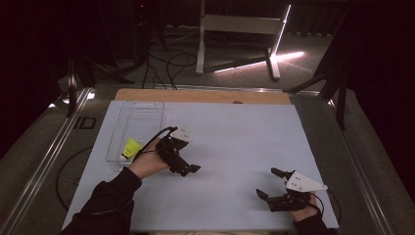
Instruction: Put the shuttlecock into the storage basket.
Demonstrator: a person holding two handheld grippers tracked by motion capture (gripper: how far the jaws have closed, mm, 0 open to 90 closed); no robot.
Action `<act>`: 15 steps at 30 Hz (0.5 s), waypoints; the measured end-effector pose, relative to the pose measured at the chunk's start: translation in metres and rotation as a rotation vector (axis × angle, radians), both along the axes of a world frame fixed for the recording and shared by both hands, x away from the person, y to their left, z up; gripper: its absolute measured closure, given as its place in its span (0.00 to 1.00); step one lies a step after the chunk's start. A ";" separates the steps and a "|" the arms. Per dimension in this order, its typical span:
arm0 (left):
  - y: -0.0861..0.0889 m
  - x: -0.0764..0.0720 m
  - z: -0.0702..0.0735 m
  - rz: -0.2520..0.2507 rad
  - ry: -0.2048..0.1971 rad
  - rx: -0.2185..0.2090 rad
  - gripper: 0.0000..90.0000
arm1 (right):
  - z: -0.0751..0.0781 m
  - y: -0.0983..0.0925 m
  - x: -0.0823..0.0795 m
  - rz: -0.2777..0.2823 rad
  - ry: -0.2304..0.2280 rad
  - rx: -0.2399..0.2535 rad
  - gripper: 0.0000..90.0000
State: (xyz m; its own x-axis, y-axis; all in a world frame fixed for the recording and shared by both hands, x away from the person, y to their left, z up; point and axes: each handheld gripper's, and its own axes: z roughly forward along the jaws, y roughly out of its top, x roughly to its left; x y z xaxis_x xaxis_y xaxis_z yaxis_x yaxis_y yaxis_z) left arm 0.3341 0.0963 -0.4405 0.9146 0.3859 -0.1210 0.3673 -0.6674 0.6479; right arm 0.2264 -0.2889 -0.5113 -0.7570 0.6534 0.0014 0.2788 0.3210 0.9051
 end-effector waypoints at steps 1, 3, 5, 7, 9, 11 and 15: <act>0.001 -0.001 -0.001 0.000 0.002 0.001 0.00 | 0.000 0.000 0.000 -0.001 0.000 0.001 0.10; 0.003 -0.003 -0.004 0.008 0.001 -0.004 0.00 | 0.000 0.000 0.000 -0.002 0.000 0.001 0.10; 0.006 -0.006 -0.007 0.010 0.004 -0.007 0.00 | 0.000 0.000 0.000 0.000 0.001 0.000 0.10; 0.009 -0.009 -0.011 0.011 0.009 -0.006 0.00 | 0.000 0.000 0.000 0.000 0.000 0.002 0.10; 0.012 -0.012 -0.015 0.010 0.019 -0.013 0.00 | 0.000 0.000 0.000 0.001 0.000 0.002 0.10; 0.014 -0.015 -0.020 0.005 0.026 -0.014 0.00 | 0.000 0.000 0.000 0.000 0.000 0.000 0.10; 0.019 -0.020 -0.026 0.017 0.029 -0.019 0.00 | 0.000 0.000 0.000 -0.001 0.002 0.002 0.10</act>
State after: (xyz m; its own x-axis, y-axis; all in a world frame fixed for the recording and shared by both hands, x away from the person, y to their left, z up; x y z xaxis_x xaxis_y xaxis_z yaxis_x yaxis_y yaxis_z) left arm 0.3139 0.1153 -0.4667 0.9037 0.3991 -0.1548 0.3976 -0.6485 0.6492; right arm 0.2265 -0.2885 -0.5115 -0.7565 0.6540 0.0040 0.2807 0.3191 0.9052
